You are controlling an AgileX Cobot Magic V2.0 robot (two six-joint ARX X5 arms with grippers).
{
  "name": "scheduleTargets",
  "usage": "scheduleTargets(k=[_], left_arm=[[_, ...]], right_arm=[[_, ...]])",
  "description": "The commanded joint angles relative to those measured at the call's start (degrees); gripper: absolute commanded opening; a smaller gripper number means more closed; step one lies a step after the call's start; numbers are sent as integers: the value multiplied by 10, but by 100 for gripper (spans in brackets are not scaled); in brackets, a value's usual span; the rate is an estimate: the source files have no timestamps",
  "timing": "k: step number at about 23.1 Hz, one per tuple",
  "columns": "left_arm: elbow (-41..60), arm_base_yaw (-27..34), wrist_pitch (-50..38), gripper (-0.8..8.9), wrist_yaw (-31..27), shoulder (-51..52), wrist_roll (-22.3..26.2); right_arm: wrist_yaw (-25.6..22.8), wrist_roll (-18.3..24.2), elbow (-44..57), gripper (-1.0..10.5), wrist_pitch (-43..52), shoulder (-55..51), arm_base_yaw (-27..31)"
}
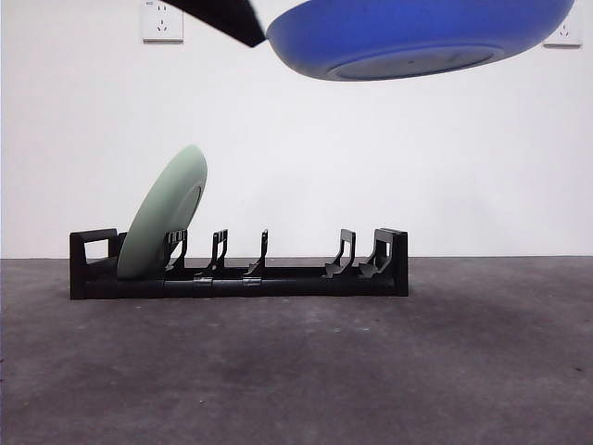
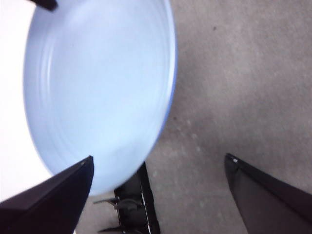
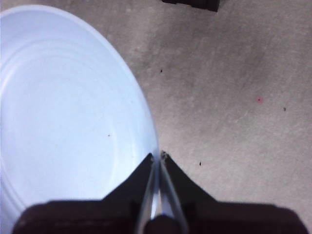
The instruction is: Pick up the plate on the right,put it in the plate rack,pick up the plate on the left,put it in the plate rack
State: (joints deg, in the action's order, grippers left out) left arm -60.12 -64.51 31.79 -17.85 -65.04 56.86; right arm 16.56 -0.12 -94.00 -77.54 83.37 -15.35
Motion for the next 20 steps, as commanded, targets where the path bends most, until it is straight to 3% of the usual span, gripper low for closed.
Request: scheduleTargets(k=[1,5,9,11,20], left_arm=[[-1,-4,-11,441,-2,-6,24],[-1,-4,-18,421,0,-10,28],[-1,-4,-19,169,3,-11,28],[-1,-4,-19,94,6,-11,28],[-1,-5,-18,-8,40,-12,27]], right_arm=[[11,2,-2,-16,-11,-4,0],[24,2,-2,-16,-11,-4,-1],[35,2,-2,-16,-11,-4,-1],[36,2,-2,-16,-11,-4,-1],[36,1,-2,-16,-11,-4,-1]])
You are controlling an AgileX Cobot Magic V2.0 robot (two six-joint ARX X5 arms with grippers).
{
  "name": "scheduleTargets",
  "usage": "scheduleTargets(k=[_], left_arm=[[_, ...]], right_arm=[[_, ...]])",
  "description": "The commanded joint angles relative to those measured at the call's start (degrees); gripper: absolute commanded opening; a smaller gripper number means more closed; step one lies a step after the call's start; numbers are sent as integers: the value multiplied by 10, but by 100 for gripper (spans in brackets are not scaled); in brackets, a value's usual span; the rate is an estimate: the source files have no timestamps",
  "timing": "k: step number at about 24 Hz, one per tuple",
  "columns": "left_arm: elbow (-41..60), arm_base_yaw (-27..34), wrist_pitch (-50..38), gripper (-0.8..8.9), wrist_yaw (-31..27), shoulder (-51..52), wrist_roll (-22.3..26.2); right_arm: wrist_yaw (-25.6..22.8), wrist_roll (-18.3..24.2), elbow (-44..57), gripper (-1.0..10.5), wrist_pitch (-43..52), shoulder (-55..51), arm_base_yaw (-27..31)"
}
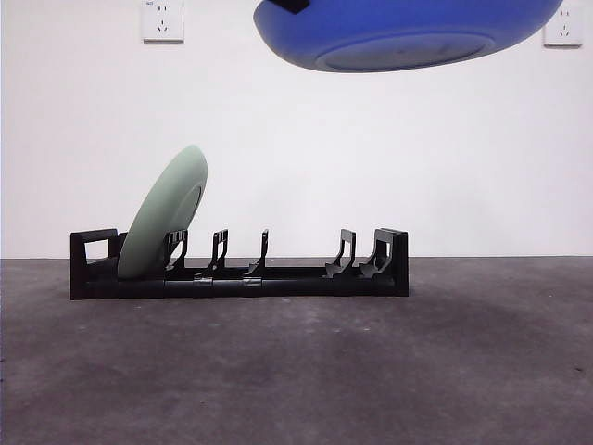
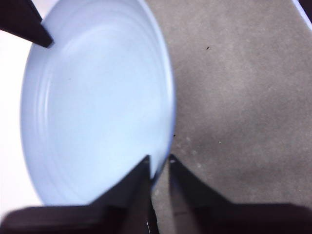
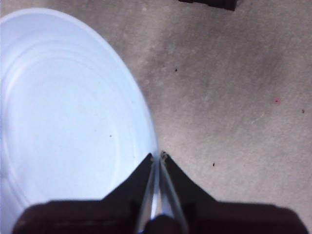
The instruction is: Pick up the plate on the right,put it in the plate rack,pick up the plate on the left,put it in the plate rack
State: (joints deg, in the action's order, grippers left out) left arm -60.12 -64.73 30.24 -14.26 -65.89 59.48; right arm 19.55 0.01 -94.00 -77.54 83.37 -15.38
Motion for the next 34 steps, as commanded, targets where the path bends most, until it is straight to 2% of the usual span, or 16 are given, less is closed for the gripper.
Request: scheduleTargets(k=[1,18,23,31,34], left_arm=[[-1,-3,-2,-8,8,-3,1],[-1,-8,11,-8,12,-3,-10],[-1,-14,19,-8,17,-3,-23],[-1,-13,26,-8,53,-5,-51],[-1,-12,33,-8,78,-11,-67]], right_arm=[[6,0,-2,-16,-11,-4,-1],[6,2,-2,13,-10,-4,-1],[7,2,-3,263,-2,-4,0],[18,-2,-14,292,38,-21,1],[-23,-15,-58,292,85,-57,1]])
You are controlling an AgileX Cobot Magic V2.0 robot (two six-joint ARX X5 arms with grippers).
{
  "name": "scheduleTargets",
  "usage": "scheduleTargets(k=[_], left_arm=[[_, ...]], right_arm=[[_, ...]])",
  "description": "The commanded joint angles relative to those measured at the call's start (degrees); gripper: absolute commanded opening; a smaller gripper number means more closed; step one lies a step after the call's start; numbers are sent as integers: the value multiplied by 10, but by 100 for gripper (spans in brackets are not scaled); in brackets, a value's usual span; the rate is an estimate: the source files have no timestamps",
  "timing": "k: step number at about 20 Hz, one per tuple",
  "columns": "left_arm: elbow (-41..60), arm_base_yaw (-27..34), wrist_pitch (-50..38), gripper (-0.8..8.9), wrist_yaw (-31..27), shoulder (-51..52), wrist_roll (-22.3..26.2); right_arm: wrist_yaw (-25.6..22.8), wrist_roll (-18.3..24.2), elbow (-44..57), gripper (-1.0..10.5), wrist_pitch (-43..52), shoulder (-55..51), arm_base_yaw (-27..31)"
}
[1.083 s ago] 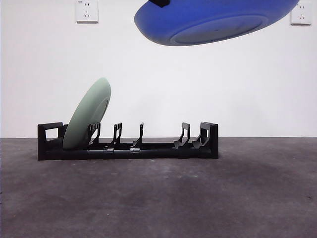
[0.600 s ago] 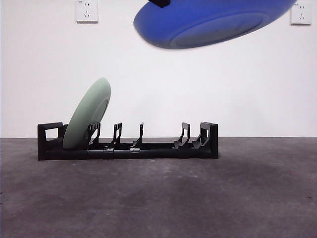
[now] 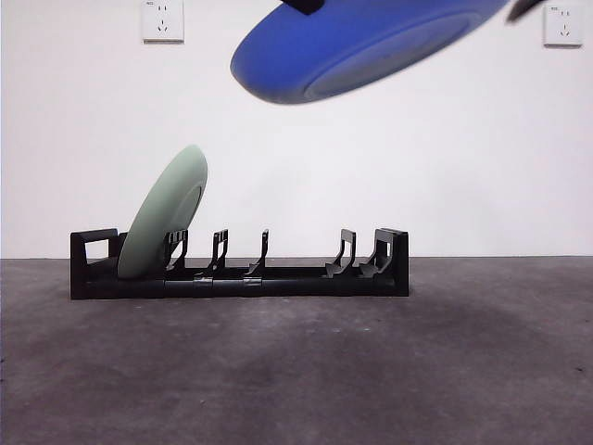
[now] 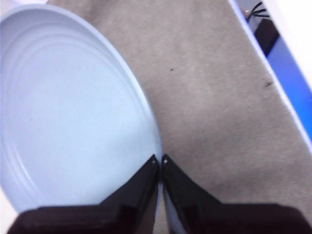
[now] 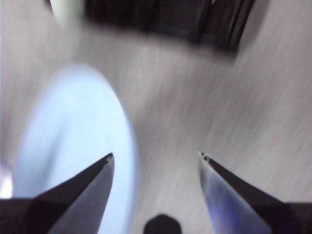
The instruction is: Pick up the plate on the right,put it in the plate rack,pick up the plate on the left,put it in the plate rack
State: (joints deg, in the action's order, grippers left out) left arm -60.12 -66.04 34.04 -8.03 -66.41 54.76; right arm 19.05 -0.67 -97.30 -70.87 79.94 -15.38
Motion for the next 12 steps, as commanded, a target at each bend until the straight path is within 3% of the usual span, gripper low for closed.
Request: scheduleTargets(k=[1,4,10,12], left_arm=[[-1,3,-5,-8,32,-10,-34],[-1,21,-26,-8,97,-19,-101],[-1,137,-235,-8,225,-21,-318],[-1,169,-267,-8,252,-21,-358]], right_arm=[[-41,-9,-45,292,29,-37,1],[-125,-23,-115,289,43,-82,1],[-157,-9,-150,284,-63,-160,1],[-156,-6,-144,283,-79,-166,1]])
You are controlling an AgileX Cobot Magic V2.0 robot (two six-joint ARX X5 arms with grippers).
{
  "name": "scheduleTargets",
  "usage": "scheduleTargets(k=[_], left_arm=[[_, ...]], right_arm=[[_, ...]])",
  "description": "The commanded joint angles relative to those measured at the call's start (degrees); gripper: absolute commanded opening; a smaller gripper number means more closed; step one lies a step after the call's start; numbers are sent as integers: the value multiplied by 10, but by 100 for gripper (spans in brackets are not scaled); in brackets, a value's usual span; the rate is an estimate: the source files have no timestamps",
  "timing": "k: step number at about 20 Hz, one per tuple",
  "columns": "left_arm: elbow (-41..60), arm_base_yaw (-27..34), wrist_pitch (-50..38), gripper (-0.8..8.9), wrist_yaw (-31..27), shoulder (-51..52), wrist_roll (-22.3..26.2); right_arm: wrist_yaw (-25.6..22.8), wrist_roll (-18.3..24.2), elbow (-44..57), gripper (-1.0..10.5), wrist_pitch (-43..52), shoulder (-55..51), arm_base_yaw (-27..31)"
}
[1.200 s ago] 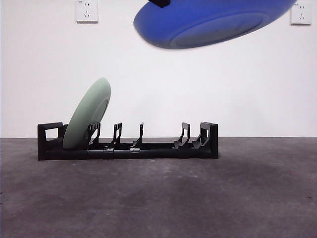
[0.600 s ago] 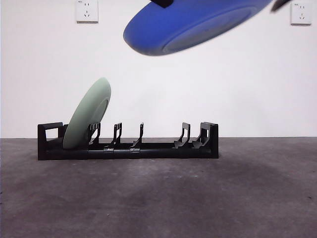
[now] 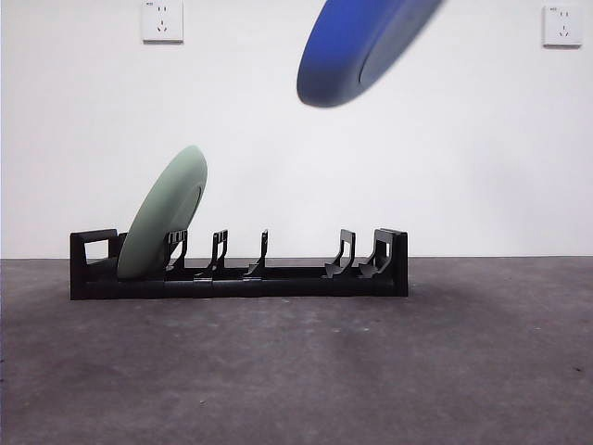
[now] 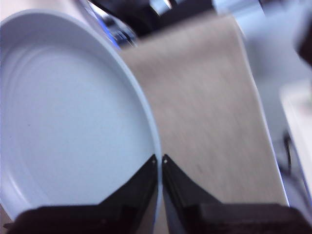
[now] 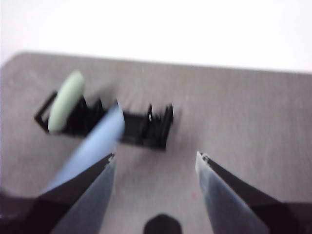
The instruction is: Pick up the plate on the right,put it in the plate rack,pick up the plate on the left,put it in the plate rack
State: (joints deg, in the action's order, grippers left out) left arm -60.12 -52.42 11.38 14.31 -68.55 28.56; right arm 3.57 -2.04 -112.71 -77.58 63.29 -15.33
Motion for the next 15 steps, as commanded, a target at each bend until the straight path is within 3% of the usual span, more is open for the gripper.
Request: scheduleTargets(k=[1,6,15], left_arm=[[-1,53,-58,-8,44,1,-121],[-1,131,-122,-8,92,1,-202],[-1,256,-231,-8,203,-35,-315]], right_arm=[[-1,6,18,284,-12,-8,0],[9,-7,66,283,-12,-38,0],[119,-17,269,283,17,-117,0]])
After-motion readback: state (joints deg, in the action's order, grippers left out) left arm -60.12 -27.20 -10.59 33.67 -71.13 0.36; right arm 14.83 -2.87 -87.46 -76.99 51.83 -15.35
